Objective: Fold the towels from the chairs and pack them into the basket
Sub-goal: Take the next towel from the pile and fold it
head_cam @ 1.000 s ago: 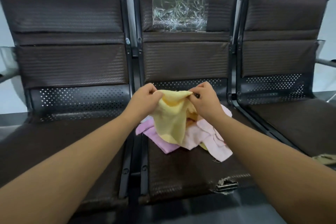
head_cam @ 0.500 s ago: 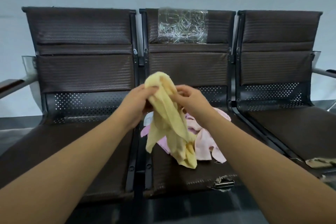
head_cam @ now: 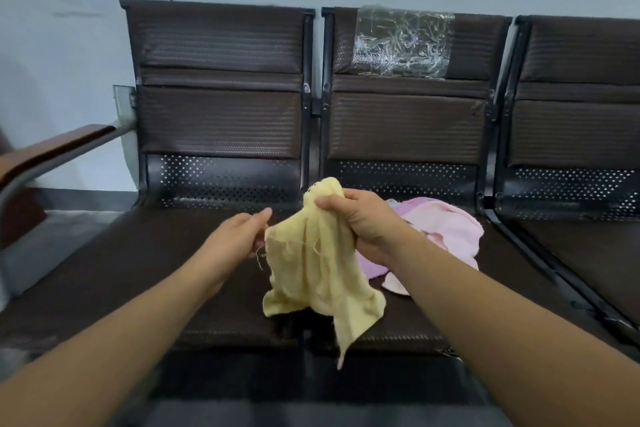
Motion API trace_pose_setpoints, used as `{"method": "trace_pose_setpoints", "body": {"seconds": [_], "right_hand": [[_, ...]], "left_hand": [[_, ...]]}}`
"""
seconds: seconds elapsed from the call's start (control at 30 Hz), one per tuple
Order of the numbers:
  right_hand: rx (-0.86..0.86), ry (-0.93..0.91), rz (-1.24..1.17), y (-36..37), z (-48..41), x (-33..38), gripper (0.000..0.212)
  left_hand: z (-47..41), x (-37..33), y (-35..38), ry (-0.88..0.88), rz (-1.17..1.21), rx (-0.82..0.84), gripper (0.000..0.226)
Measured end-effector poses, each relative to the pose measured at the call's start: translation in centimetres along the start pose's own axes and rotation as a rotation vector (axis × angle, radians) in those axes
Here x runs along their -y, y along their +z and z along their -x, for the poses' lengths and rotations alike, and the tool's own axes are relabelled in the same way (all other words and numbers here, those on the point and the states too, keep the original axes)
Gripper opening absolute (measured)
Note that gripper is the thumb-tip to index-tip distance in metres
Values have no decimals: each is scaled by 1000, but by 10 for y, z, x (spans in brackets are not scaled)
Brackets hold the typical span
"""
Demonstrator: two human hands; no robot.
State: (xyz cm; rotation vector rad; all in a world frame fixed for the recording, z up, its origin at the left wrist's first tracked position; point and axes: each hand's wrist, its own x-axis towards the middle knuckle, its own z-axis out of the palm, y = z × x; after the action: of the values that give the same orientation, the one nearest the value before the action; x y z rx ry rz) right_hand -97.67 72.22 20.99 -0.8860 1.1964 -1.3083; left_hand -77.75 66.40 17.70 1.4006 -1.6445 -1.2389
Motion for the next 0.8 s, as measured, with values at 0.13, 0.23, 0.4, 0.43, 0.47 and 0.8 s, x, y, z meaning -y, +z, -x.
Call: {"method": "trace_pose_setpoints", "body": {"seconds": [0.13,0.23,0.4,0.43,0.47,0.8], "right_hand": [[43,-12,-115,23,-3,-11,20],[68,-17,-138,37,-7,-12,19],[63,78,-210,43,-7,-9,23],[47,97,-247,43,-7,-10,24],[32,105,-283,43,-8,-10,24],[-137,249,-213,50,-23,-24,30]], "left_hand": [[13,1,-4,-19,-46,127,68],[17,5,-3,-111,299,336,63],[9,5,-24,-80,767,123,33],[7,6,-31,-94,854,91,31],[6,7,-38,-102,912,66,30],[14,8,-77,-160,1053,-69,34]]}}
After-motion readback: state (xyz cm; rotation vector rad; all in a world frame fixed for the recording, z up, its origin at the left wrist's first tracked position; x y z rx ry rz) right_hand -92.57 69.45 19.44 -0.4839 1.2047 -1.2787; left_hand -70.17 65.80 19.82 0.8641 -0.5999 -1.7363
